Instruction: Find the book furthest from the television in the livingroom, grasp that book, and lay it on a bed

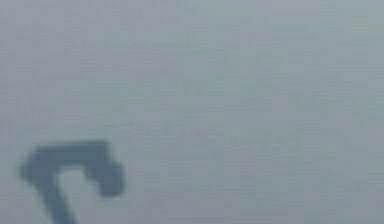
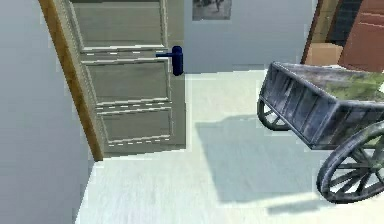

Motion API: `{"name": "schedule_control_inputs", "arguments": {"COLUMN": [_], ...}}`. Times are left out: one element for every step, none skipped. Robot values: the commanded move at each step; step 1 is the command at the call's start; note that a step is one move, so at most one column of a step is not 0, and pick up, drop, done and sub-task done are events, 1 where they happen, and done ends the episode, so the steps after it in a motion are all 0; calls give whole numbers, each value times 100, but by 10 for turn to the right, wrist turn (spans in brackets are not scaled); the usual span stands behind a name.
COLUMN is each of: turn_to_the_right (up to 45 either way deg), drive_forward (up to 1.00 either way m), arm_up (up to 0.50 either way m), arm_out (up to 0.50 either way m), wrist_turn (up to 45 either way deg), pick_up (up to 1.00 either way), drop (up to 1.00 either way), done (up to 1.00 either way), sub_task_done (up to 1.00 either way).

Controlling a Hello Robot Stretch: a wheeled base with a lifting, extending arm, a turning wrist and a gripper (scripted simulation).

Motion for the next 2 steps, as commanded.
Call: {"name": "schedule_control_inputs", "arguments": {"turn_to_the_right": [-450, -450], "drive_forward": [0, 0], "arm_up": [0, 0], "arm_out": [0, 0], "wrist_turn": [0, 0], "pick_up": [0, 0], "drop": [0, 0], "done": [0, 0], "sub_task_done": [0, 0]}}
